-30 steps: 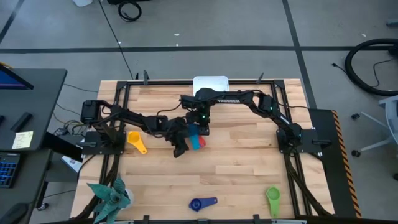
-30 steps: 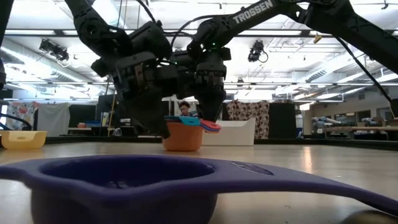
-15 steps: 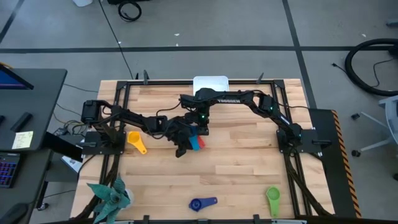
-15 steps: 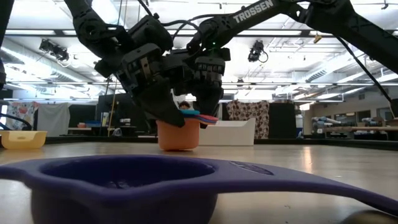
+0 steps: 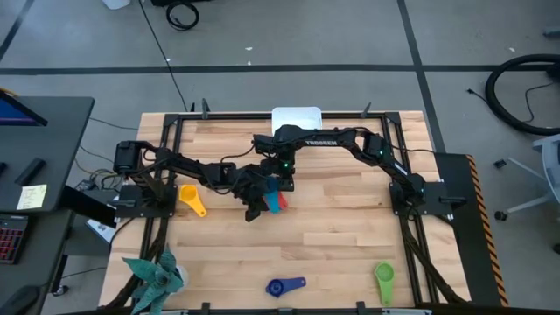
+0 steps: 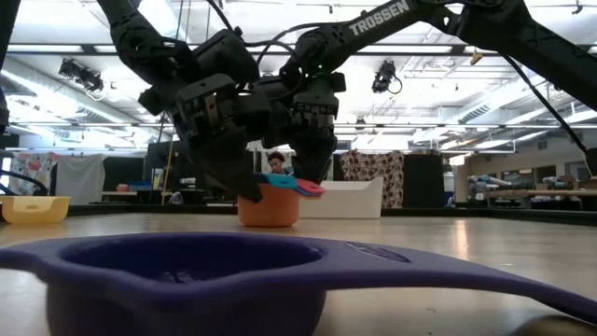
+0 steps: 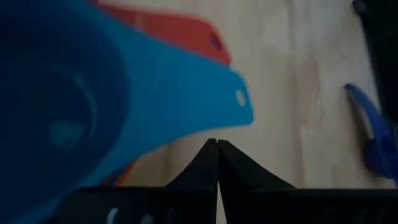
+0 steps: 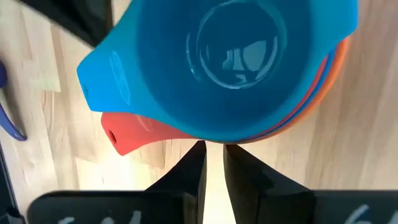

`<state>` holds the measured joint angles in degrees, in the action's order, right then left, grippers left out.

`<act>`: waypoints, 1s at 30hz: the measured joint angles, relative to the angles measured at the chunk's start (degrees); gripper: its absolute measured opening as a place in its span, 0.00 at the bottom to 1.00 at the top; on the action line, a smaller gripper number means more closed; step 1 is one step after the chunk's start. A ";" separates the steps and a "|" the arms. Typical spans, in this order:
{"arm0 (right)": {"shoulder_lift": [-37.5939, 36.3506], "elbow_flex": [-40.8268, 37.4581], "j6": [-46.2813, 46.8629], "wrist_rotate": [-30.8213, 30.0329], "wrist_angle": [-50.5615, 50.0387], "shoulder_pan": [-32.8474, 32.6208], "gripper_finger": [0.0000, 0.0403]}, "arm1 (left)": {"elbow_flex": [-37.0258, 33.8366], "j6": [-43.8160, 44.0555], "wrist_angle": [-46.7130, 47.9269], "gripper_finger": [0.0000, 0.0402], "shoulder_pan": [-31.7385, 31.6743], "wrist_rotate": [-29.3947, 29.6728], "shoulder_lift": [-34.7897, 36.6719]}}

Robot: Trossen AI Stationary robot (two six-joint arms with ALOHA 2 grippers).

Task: Nest measuring cups in basket
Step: Stack the light blue measuring cup on the red measuring cup, then stack the yellow measuring cup on the light blue measuring cup

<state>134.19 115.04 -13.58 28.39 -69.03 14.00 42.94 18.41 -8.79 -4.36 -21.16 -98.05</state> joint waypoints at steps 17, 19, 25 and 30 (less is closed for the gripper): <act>-0.19 0.07 -0.49 -0.49 -13.26 0.83 0.12 | -0.09 1.91 21.35 0.02 -0.09 3.28 6.91; -0.26 0.14 -0.99 -2.02 -17.13 1.11 0.09 | -0.11 1.59 26.06 0.02 -0.12 5.02 10.55; -2.49 1.22 -3.68 -2.85 -21.28 0.37 0.02 | -0.12 1.73 35.04 0.02 -0.09 9.16 23.04; -9.09 1.46 -3.03 -2.23 -20.87 -2.04 0.01 | -0.10 2.44 40.61 0.02 0.07 12.85 32.73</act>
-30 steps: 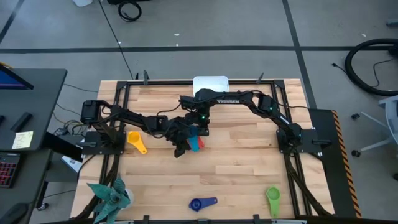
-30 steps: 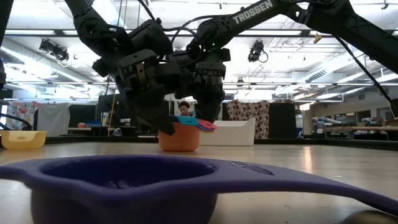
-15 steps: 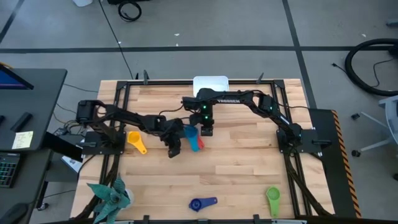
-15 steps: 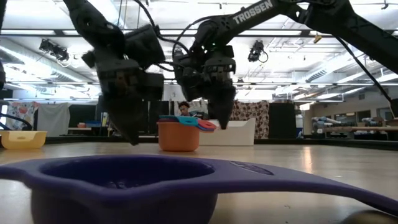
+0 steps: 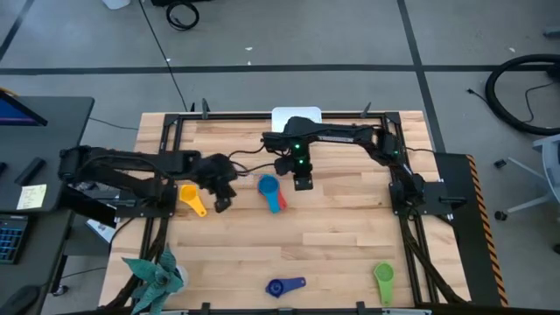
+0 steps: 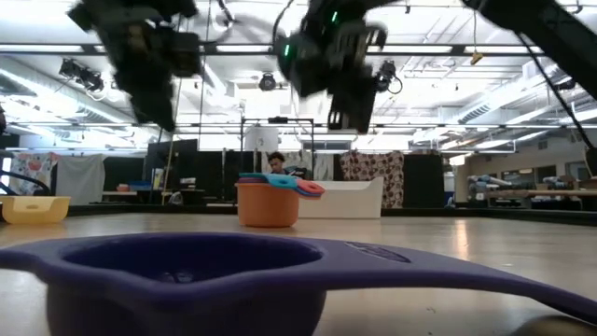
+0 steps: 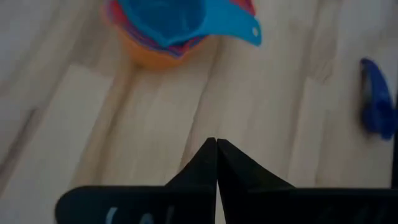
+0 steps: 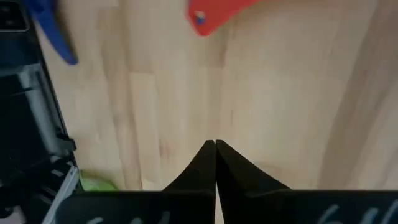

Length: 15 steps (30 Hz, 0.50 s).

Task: Nest measuring cups in basket
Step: Stack the yellow measuring cup on the light blue measuring cup

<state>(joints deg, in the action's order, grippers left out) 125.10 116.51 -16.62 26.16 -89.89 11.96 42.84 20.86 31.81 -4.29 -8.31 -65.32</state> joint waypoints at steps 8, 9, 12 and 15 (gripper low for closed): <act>-13.52 -0.02 6.27 -3.62 -0.33 -6.90 0.01 | -0.02 2.67 3.44 0.02 -0.02 1.34 10.33; -14.93 -0.02 7.63 -4.37 -0.14 -7.89 0.01 | -0.06 2.85 4.54 0.02 0.02 1.26 11.11; -18.58 -0.02 12.85 -5.98 -0.19 -10.83 0.01 | -0.02 3.15 5.92 0.02 0.00 1.26 13.30; -21.20 -0.02 19.69 -8.14 -0.16 -13.69 0.02 | -0.05 4.27 8.22 0.02 0.00 1.20 14.72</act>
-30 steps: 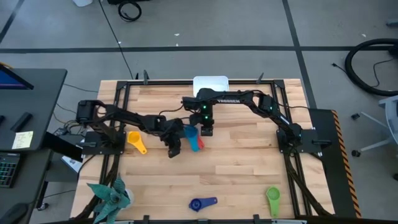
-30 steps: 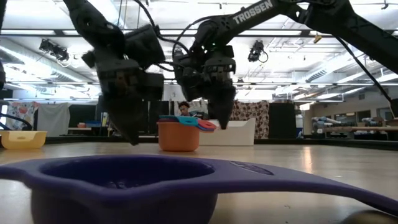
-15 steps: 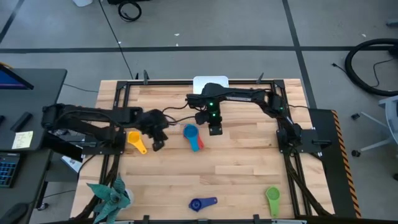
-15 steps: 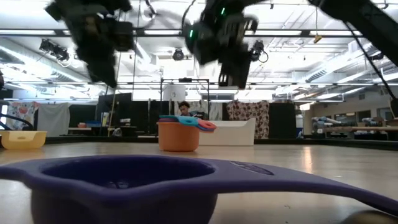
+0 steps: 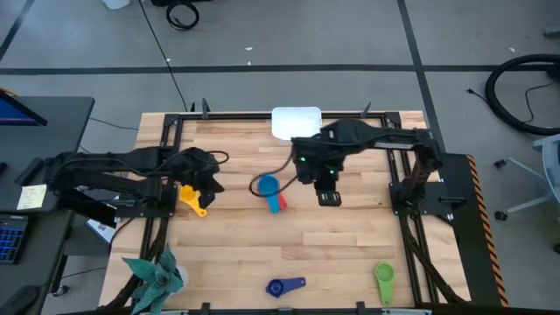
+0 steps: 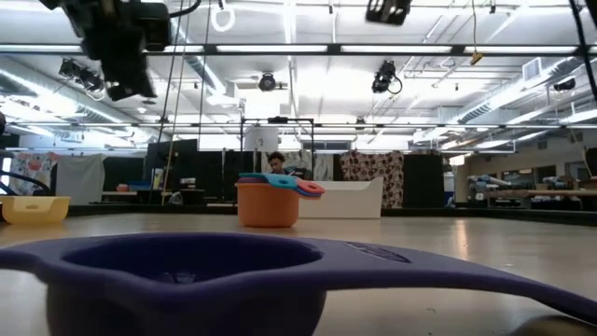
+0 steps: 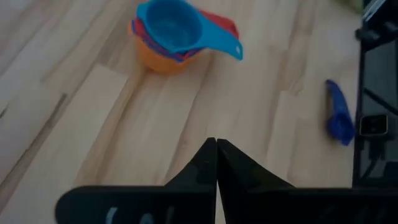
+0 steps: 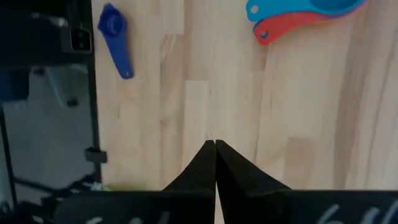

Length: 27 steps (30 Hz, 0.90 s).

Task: Nest measuring cups in basket
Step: Stack the yellow measuring cup on the light blue measuring cup

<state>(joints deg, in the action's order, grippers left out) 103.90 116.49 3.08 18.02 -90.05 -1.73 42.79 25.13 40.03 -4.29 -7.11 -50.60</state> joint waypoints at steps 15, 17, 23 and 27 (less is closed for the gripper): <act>-2.78 -0.27 25.08 -1.62 0.10 -9.78 0.05 | 0.01 -1.08 11.21 0.02 1.70 -0.40 3.29; -2.78 -0.42 25.45 -2.68 0.01 -10.63 0.05 | 0.01 -0.24 12.76 0.02 1.59 -0.42 3.35; -2.78 -0.70 25.91 -3.61 0.46 -11.83 0.04 | 0.01 -0.22 13.49 0.03 1.57 -0.43 3.32; -2.78 -0.90 25.89 -5.50 0.41 -11.81 0.04 | 0.01 -0.53 13.90 0.04 1.57 -0.42 3.30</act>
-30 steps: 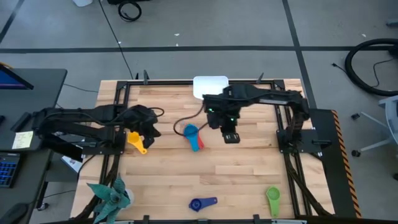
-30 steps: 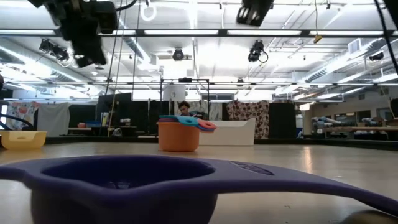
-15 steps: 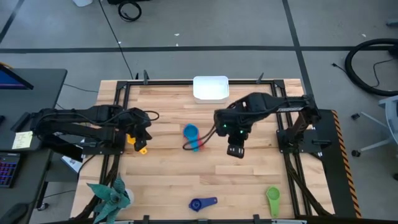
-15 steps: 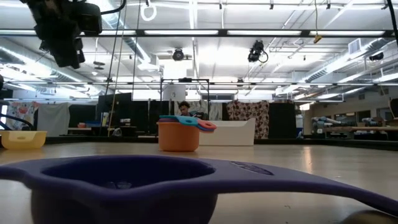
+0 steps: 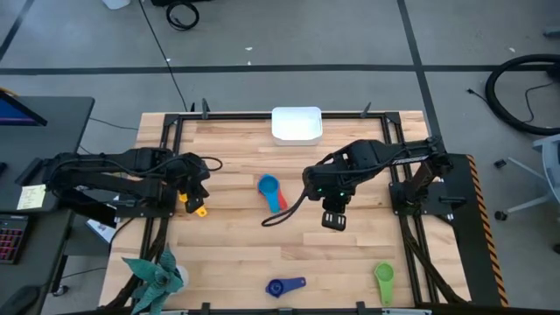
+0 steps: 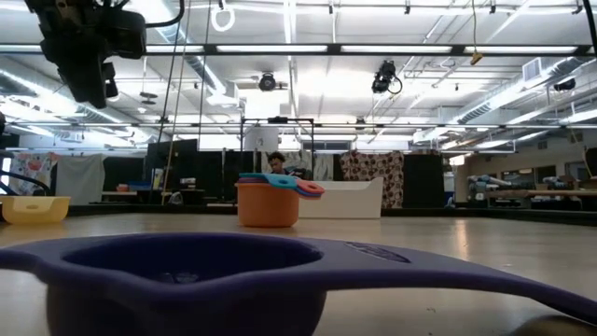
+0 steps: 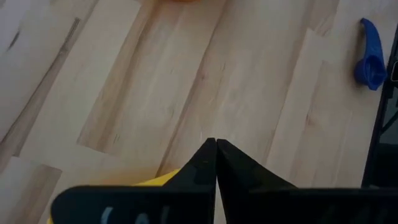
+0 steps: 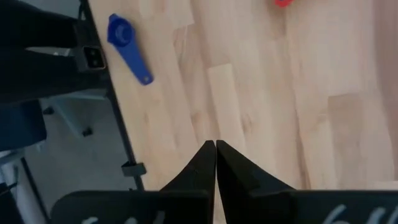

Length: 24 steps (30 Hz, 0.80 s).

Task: Nest measuring cups in basket
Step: Stack the yellow measuring cup on the light blue measuring cup

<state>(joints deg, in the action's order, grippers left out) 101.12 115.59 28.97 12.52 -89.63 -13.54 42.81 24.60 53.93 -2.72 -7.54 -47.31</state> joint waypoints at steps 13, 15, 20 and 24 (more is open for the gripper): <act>0.02 0.00 -1.00 -5.64 -0.04 0.04 0.04 | -0.02 8.18 17.90 0.26 -0.04 4.66 -0.74; 0.02 0.00 -1.07 -6.21 -0.05 0.06 0.04 | -0.02 10.34 18.01 0.29 -0.04 4.72 -0.70; 0.02 0.00 -1.08 -7.00 -0.03 0.04 0.04 | -0.06 -2.50 18.48 0.31 1.08 5.86 -0.72; 0.02 0.00 -1.08 -6.98 -0.03 0.04 0.04 | -0.09 -11.82 19.39 0.31 2.93 6.68 -0.72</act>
<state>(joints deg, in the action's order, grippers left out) 101.14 115.59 27.90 5.54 -89.67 -13.50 42.72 12.78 73.32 0.21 -0.86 -48.03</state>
